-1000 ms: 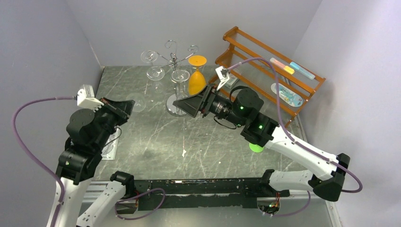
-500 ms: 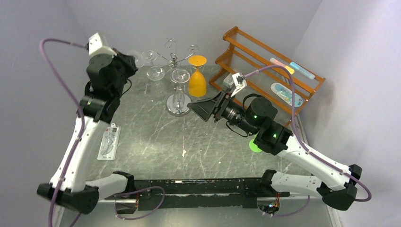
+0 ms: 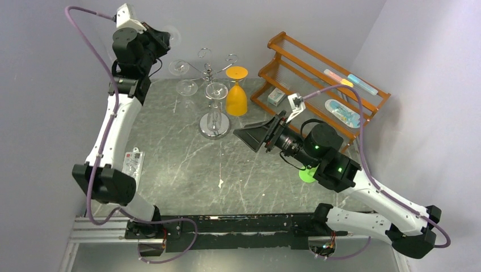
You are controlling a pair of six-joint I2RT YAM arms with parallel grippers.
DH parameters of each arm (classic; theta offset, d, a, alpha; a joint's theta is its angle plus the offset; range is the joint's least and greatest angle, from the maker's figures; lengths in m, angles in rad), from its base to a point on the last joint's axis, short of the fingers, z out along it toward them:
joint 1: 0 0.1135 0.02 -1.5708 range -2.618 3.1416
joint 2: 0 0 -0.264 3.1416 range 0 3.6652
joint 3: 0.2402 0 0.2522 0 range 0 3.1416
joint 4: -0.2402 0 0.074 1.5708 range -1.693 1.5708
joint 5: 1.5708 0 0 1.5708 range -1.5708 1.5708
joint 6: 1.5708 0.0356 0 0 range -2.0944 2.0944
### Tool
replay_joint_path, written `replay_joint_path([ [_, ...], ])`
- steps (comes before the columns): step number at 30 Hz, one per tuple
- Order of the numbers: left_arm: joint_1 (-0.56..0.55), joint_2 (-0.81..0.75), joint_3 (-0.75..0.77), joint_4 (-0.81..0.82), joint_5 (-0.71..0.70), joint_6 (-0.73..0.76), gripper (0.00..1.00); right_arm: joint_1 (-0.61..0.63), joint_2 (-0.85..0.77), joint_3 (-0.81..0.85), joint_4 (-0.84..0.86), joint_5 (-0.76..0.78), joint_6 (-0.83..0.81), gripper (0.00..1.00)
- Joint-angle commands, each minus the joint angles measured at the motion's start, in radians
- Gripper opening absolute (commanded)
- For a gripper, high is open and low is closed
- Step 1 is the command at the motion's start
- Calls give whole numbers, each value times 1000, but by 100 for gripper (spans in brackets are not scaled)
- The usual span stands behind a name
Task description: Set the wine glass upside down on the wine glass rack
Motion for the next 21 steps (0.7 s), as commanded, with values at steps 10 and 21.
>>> replay_joint_path([
  [10, 27, 210, 169, 124, 343, -181, 5, -4, -19, -58, 28, 190, -159, 73],
  [21, 27, 274, 257, -16, 349, -304, 5, -4, 43, 1, 13, 248, -208, 72],
])
